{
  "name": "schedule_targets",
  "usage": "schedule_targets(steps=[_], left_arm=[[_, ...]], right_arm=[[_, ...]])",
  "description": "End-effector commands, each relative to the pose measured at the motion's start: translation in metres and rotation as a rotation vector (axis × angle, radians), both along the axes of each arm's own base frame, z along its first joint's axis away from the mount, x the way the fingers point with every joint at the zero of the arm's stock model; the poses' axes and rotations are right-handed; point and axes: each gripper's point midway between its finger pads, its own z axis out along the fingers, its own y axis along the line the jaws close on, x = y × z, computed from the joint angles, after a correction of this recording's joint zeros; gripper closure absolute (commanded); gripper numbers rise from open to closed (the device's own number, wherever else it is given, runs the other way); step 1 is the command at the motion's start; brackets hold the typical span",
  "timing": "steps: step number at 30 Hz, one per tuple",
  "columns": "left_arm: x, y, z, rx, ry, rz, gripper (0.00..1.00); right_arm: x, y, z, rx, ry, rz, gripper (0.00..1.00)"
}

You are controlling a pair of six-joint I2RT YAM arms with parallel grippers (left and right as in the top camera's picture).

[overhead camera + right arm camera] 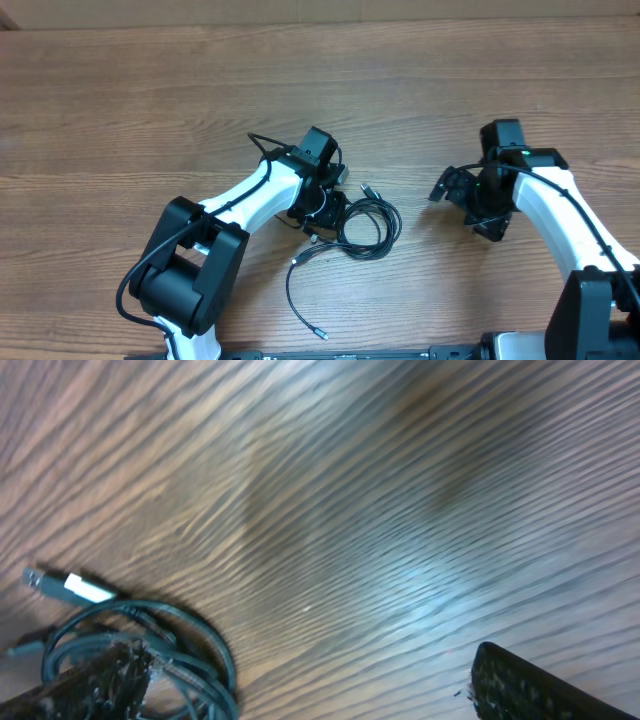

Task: Untangle cables

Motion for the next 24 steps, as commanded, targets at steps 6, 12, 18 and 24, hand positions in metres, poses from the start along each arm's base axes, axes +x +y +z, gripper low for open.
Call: schedule_targets(steps=[6, 12, 18, 24], left_arm=[[0.010, 0.022, -0.012, 0.127, -0.073, 0.014, 0.96], [0.013, 0.052, -0.016, 0.220, -0.056, 0.060, 0.96], [0.007, 0.116, -0.017, 0.328, 0.067, 0.193, 0.96], [0.006, 0.136, -0.015, 0.275, 0.136, 0.250, 0.96]], right_arm=[[0.016, -0.015, 0.000, -0.026, -0.073, 0.009, 0.00], [0.029, -0.015, 0.002, -0.023, -0.126, 0.008, 0.00], [0.021, -0.015, 0.001, -0.022, -0.091, 0.009, 0.00], [0.013, -0.002, 0.002, 0.049, -0.059, 0.015, 0.00]])
